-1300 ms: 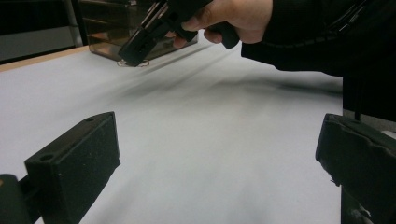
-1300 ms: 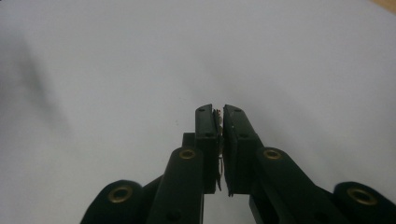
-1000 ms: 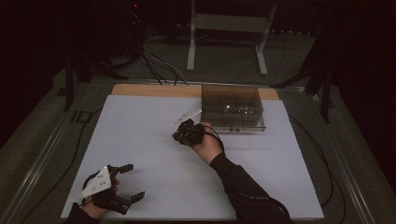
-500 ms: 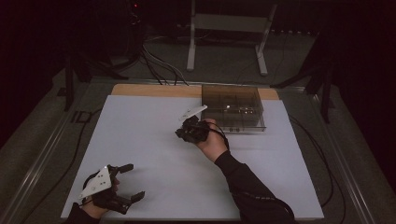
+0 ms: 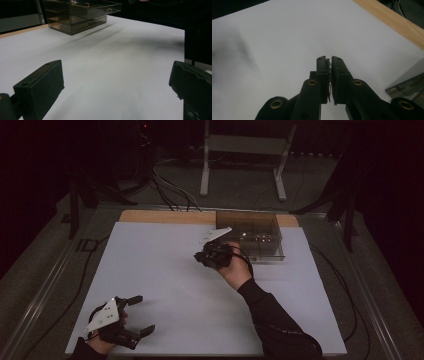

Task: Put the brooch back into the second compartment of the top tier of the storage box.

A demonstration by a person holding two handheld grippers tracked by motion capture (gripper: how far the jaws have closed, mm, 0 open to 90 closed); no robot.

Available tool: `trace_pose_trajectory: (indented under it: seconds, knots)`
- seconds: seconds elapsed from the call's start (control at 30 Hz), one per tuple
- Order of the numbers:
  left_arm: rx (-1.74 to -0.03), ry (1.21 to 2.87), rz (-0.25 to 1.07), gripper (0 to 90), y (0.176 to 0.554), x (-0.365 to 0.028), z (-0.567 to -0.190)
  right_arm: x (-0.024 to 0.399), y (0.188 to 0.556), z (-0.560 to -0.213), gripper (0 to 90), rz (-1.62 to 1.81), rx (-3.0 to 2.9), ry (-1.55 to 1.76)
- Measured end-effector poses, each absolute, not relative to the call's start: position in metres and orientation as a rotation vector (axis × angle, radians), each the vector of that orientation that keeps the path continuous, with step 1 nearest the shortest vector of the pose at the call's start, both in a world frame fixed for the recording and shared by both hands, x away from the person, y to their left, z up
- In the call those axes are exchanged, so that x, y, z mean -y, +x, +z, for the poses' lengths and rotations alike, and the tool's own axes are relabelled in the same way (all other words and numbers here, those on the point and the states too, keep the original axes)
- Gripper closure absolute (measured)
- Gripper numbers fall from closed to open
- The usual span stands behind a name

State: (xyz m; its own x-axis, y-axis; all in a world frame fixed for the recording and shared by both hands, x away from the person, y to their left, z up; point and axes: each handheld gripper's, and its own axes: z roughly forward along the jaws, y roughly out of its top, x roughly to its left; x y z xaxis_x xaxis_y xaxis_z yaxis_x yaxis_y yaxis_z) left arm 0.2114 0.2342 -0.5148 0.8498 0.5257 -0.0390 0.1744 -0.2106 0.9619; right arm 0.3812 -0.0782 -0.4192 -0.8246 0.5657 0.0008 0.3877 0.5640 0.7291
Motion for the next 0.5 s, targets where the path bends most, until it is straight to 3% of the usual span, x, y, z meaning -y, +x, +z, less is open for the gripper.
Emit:
trace_pose_trajectory:
  seconds: [0.5]
  knots:
    - [-0.534,1.781,0.349,0.6,0.211,-0.234,-0.514,0.100,0.385,-0.401,85.3,1.114,-2.514,0.834]
